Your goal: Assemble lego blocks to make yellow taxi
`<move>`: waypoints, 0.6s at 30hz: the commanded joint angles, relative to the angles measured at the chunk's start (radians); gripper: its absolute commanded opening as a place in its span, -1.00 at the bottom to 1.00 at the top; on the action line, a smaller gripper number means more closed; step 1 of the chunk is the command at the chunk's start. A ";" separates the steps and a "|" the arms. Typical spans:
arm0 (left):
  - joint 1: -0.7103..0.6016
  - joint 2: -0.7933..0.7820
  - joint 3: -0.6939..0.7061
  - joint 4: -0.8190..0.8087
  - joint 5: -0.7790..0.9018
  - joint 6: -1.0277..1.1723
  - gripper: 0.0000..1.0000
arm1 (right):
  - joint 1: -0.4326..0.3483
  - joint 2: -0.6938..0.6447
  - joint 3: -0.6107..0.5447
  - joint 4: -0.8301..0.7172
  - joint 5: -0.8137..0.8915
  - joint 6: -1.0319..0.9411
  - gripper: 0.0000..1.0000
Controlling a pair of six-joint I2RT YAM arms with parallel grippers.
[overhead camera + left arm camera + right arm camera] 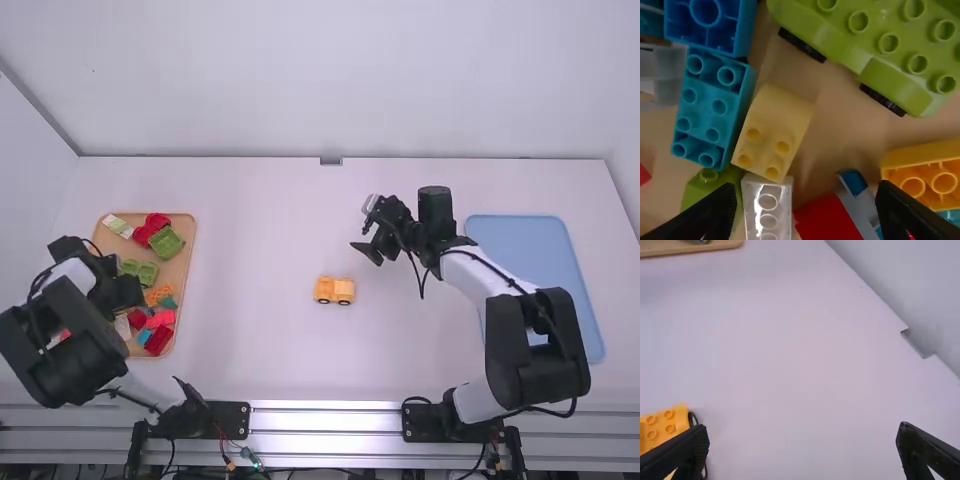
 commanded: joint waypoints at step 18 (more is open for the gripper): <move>0.016 0.021 -0.022 0.096 0.000 0.118 0.18 | 0.000 -0.008 0.065 -0.054 -0.006 0.006 0.97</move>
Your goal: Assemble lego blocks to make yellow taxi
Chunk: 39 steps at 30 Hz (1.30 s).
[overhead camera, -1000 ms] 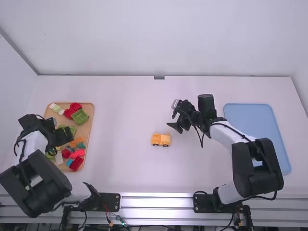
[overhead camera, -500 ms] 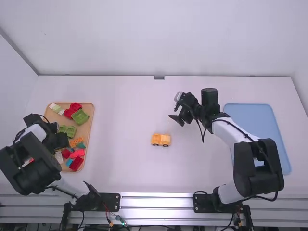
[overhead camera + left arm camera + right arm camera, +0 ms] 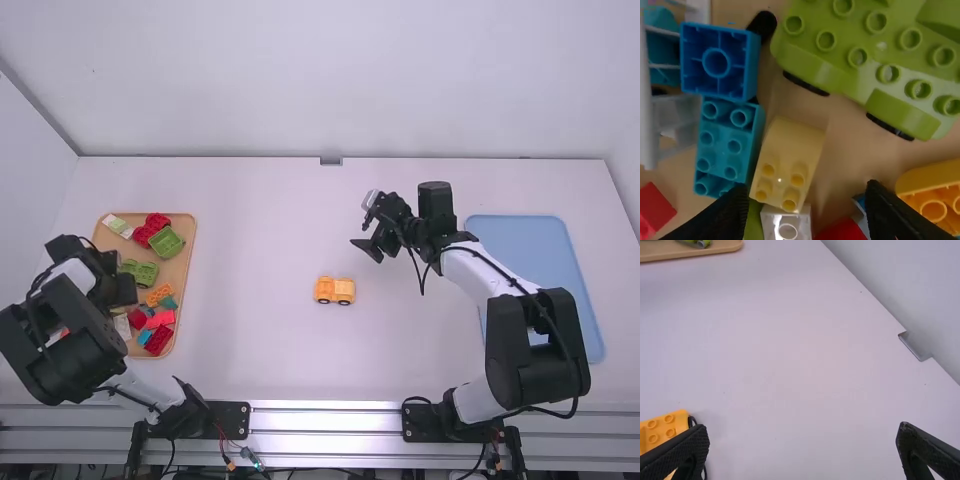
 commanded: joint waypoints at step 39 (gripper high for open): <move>0.014 0.013 -0.122 0.142 0.007 0.047 0.11 | 0.001 -0.008 0.033 0.001 -0.006 0.007 0.97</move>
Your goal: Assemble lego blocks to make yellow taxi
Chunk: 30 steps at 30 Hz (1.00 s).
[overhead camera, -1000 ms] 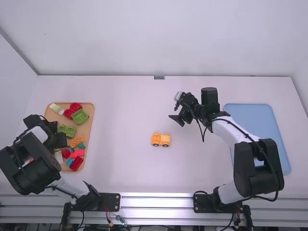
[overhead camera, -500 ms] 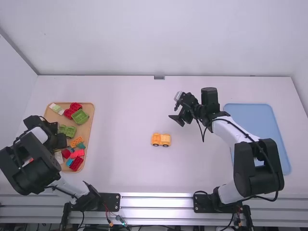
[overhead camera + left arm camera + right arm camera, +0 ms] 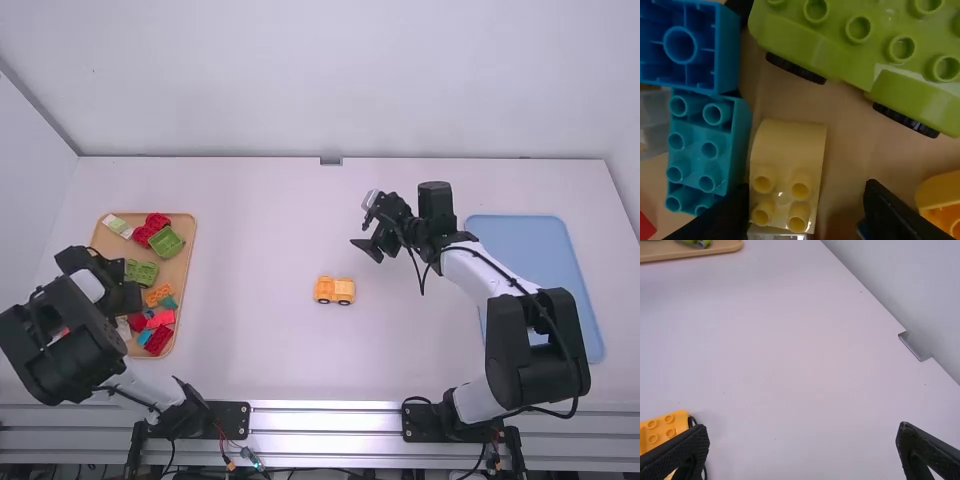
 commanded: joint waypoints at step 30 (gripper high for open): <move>0.009 0.050 -0.010 0.055 0.032 -0.098 -0.24 | 0.001 -0.008 0.033 -0.007 -0.006 0.025 0.97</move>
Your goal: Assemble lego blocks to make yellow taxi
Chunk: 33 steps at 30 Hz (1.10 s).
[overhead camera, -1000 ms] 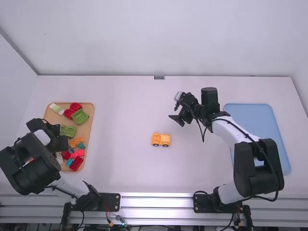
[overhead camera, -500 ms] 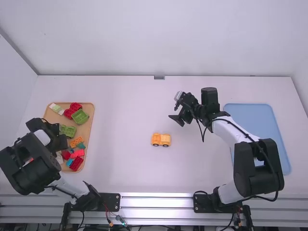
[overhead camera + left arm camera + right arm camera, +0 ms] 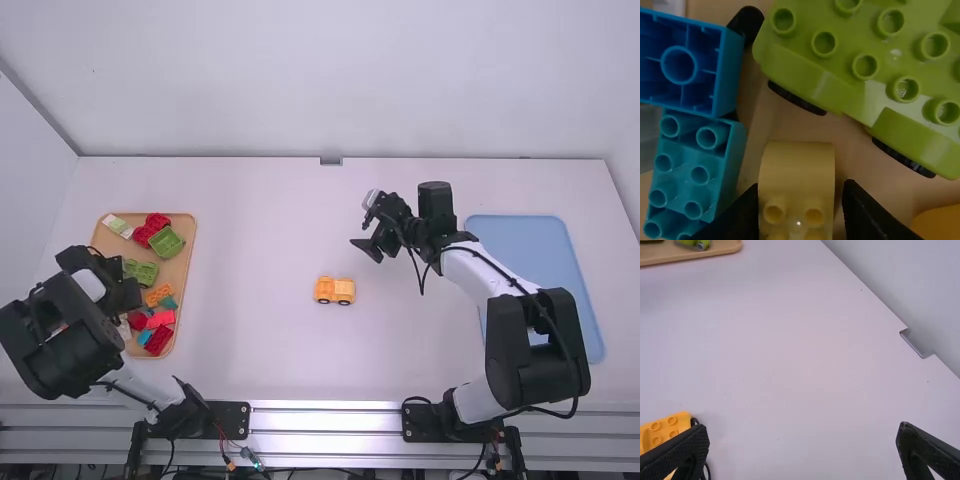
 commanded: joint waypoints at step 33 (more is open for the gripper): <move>-0.596 -0.290 0.117 -0.372 0.149 -0.162 -0.96 | -0.001 -0.008 0.033 -0.004 -0.037 0.046 0.97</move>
